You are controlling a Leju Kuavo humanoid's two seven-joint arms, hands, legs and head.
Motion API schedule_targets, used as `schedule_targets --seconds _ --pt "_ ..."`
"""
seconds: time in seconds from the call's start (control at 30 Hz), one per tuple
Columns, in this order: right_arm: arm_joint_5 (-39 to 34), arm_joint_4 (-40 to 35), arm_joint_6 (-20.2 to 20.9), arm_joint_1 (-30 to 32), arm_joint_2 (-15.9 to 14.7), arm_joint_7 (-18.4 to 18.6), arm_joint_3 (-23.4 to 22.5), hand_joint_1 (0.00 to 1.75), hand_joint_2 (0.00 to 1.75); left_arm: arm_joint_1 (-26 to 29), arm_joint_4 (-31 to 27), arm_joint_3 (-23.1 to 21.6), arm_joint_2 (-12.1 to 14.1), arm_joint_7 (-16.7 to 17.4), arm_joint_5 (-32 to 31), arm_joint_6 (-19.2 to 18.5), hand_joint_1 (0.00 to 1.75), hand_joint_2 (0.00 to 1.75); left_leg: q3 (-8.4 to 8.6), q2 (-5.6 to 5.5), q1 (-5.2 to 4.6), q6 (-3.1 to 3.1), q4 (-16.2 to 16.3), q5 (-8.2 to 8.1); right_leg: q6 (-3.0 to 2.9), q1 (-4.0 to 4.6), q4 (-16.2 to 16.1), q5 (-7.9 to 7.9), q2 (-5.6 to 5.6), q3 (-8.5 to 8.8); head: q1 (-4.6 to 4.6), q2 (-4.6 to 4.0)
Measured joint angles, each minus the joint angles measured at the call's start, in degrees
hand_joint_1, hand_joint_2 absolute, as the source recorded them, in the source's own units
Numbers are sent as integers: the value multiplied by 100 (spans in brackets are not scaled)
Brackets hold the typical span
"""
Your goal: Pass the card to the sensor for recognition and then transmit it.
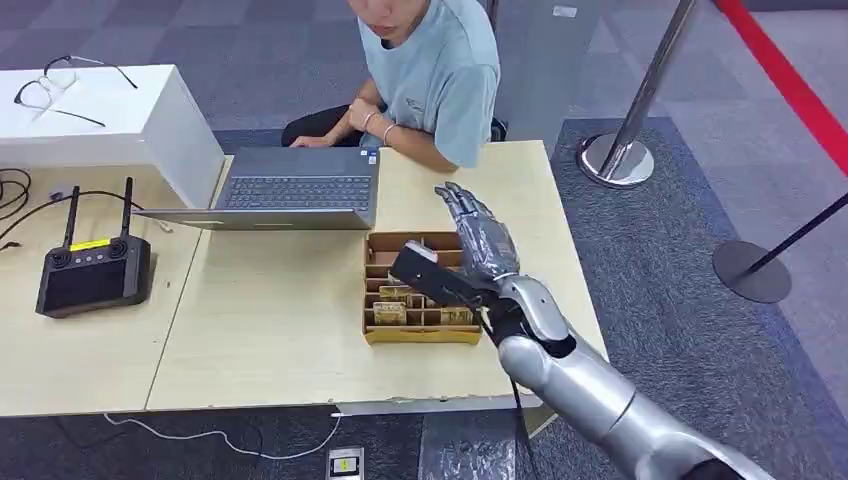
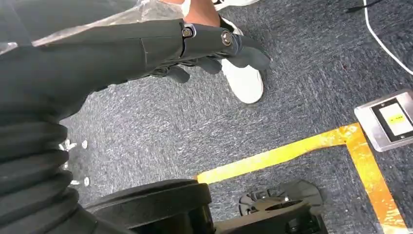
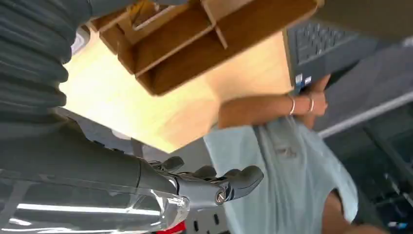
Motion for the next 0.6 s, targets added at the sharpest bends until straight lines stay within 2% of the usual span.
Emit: schedule_targets --seconds 0.1,0.3,0.53,0.6 --pt "-193 -77 397 -35 -40 121 61 0 175 1 0 0 0 -26 4 0 0 175 0 1 0 0 0 0 0 0 0 0 0 0 0 0" --pt "-322 -112 857 -98 -109 313 179 0 175 1 0 0 0 -59 -7 0 0 175 0 0 0 0 0 0 0 0 0 0 0 0 0 0" --pt "-245 -94 1015 -158 -214 433 328 0 175 2 0 0 0 -59 -13 0 0 175 0 1 0 0 0 0 0 0 0 0 0 0 0 0" --pt "-175 -68 1017 -172 -243 455 361 7 175 2 0 0 0 -57 -13 0 0 175 1 1 0 0 0 0 0 0 0 0 0 0 0 0"
